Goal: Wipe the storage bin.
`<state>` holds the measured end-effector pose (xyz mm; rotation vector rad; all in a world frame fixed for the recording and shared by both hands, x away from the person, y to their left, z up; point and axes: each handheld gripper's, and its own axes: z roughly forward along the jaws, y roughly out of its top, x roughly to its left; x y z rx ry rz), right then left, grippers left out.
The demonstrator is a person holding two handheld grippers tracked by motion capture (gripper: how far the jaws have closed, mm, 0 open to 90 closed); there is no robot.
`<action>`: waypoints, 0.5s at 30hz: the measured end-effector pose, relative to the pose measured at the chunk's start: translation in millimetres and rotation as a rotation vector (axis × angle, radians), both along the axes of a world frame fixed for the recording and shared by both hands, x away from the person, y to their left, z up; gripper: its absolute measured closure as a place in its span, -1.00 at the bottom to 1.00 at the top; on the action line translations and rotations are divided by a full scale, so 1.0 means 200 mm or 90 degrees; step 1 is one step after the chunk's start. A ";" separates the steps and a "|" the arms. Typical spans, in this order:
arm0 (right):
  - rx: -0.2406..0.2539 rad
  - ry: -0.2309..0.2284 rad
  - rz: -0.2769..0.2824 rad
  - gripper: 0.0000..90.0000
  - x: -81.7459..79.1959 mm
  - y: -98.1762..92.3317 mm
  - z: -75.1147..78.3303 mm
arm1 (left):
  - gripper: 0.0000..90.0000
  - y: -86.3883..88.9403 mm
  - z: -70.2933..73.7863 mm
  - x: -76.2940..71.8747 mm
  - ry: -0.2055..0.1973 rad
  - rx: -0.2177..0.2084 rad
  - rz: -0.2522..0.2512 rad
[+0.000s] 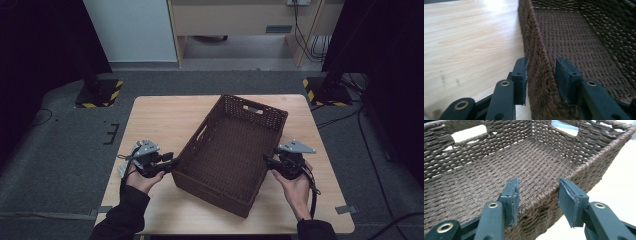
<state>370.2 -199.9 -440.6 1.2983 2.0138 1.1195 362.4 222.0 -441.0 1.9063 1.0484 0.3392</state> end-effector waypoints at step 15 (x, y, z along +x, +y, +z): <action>-0.018 0.012 0.016 0.08 -0.05 0.03 0.00 | 0.56 -0.07 -0.02 -0.13 0.017 0.015 -0.013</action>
